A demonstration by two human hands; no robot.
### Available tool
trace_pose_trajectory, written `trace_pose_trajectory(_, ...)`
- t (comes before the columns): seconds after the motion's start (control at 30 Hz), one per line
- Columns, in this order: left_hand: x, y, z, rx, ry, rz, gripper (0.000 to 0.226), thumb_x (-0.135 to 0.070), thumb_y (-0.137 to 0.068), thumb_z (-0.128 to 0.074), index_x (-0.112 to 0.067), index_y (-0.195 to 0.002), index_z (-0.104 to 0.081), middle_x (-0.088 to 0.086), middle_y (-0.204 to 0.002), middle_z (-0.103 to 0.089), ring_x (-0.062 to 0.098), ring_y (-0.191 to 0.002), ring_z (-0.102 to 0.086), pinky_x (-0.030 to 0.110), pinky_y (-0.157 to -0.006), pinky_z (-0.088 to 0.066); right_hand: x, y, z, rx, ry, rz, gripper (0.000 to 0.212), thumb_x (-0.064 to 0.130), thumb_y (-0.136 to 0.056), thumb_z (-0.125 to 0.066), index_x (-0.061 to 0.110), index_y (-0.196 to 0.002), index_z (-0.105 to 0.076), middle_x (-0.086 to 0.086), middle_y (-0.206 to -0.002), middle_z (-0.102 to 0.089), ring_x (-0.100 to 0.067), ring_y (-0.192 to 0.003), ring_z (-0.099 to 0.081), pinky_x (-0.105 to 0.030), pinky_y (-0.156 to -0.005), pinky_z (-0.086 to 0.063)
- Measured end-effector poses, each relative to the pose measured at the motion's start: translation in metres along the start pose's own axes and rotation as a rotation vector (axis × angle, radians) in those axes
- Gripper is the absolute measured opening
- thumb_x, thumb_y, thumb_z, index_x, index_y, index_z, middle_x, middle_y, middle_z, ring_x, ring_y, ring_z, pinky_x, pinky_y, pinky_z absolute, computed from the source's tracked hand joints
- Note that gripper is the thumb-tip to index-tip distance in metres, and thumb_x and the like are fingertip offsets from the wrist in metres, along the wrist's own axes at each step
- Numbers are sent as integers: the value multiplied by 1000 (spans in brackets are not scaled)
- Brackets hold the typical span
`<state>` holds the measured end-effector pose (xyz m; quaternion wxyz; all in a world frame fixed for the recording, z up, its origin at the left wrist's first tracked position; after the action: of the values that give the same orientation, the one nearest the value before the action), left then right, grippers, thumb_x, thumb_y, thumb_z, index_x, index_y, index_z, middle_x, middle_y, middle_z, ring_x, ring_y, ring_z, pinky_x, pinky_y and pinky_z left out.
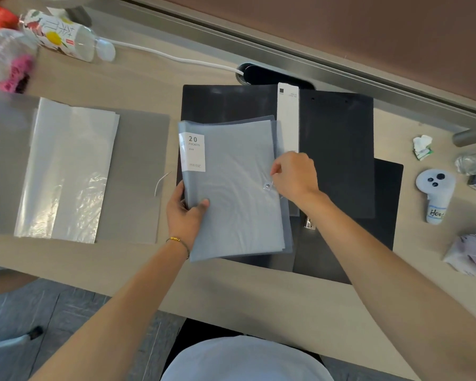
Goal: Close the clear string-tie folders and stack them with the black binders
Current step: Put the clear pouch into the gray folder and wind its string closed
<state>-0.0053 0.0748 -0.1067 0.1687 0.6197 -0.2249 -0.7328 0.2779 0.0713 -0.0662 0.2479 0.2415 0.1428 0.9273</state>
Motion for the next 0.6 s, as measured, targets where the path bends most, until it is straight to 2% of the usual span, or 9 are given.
trace_pose_trajectory(0.13, -1, 1, -2, 7, 22, 3, 51, 5, -88, -68, -19, -133, -64, 0, -115, -76, 12, -93, -74, 25, -77, -63, 17, -8, -11, 84, 36, 148, 23, -4, -86, -59, 10, -86, -78, -5, -83, -73, -20, -76, -68, -31, -73, -59)
trace_pose_trajectory(0.23, 0, 0, -1, 14, 44, 12, 50, 7, -89, -67, -16, -133, -63, 0, -112, -76, 6, -88, -74, 19, -71, -59, 26, -7, -23, 180, 91, 308, 23, -6, -84, -57, 11, -83, -74, -4, -81, -70, -21, -75, -66, -35, -71, -59)
trace_pose_trajectory(0.33, 1, -3, 0, 26, 71, 27, 50, 8, -89, -66, -17, -132, -64, 3, -113, -77, 14, -91, -75, 25, -74, -61, 33, -6, -24, 180, 178, 478, 21, -6, -84, -61, 12, -79, -70, -2, -83, -62, -21, -76, -60, -34, -67, -54)
trace_pose_trajectory(0.6, 15, -7, 0, -13, 102, 76, 47, 8, -86, -66, -17, -126, -66, 2, -110, -76, 22, -94, -73, 39, -84, -63, 43, 3, -38, 180, 227, 577, 25, -12, -80, -59, 9, -79, -71, -3, -81, -61, -22, -73, -56, -36, -63, -49)
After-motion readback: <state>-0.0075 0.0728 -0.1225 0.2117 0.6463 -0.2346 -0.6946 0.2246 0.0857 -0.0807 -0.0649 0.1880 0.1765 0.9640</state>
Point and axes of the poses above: each hand's wrist, its own y-axis away from the middle knuckle, its own z-axis out of the back of the hand, x = y × z, the point moved 9 cm from there along -y, towards the middle knuckle
